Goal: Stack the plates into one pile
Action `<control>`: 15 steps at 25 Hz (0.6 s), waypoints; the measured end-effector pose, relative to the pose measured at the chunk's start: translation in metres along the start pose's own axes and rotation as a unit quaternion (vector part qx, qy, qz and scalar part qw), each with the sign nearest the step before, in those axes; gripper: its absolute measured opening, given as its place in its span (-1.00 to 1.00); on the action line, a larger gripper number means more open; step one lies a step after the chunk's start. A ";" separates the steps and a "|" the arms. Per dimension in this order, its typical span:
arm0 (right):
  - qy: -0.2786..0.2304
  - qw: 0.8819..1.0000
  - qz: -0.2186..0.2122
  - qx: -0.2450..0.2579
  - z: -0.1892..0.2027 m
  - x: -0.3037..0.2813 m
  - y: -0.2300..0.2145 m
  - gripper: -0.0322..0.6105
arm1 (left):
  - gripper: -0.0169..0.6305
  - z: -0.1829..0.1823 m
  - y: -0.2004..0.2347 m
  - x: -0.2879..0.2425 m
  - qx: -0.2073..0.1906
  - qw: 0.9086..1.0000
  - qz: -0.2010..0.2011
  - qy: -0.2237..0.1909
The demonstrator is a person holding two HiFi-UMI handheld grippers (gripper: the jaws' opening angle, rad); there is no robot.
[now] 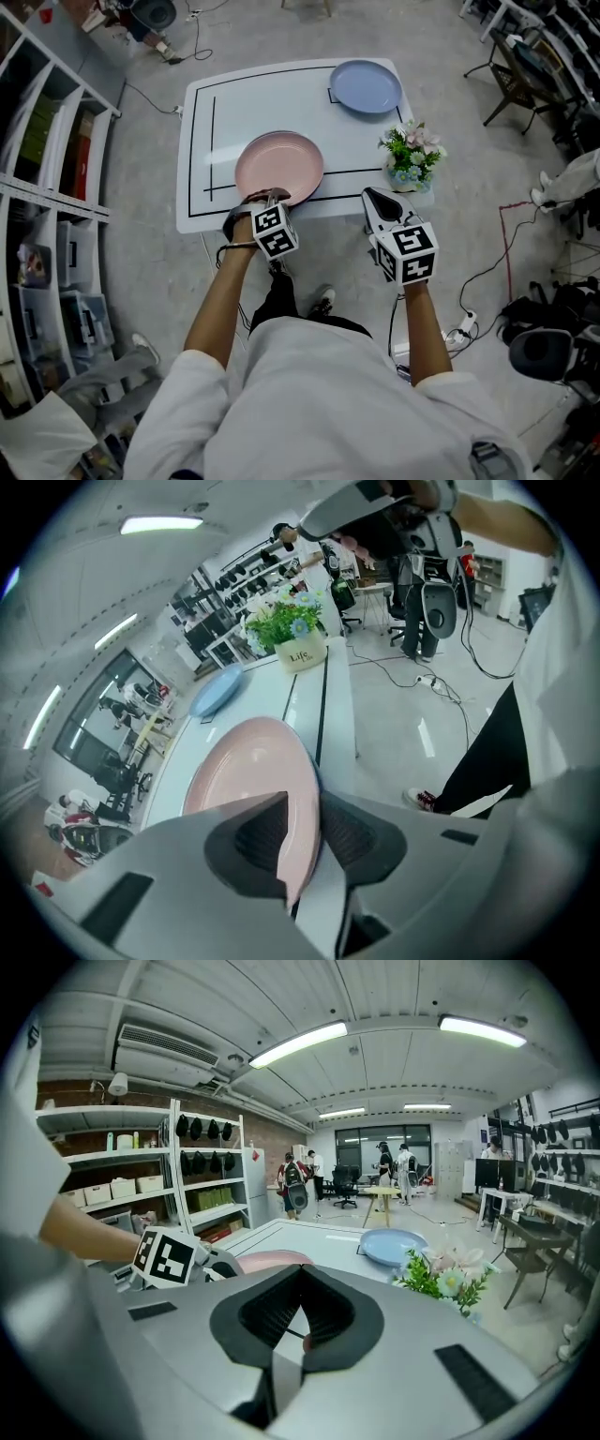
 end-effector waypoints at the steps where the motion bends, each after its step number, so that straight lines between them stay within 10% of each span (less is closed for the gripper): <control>1: -0.002 1.000 -0.006 -0.002 0.000 -0.001 0.001 -0.86 | -0.54 0.001 -0.001 -0.002 0.006 1.000 0.010 0.003; 11: -0.006 1.000 -0.009 -0.005 -0.004 -0.011 -0.001 -0.86 | -0.32 0.009 0.026 0.018 0.122 0.990 0.058 -0.040; 15: -0.012 1.000 0.010 -0.002 -0.016 -0.020 -0.009 -0.86 | -0.65 0.005 0.059 0.036 0.183 0.978 0.017 -0.103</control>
Point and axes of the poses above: the fingertips, and each gripper's own axes: x backward along the fingers, y to its left, z out of its underside, the point moved 2 cm from there along x, backward along the fingers, and after that the axes turned 5 degrees about x, right-handed, at the moved point
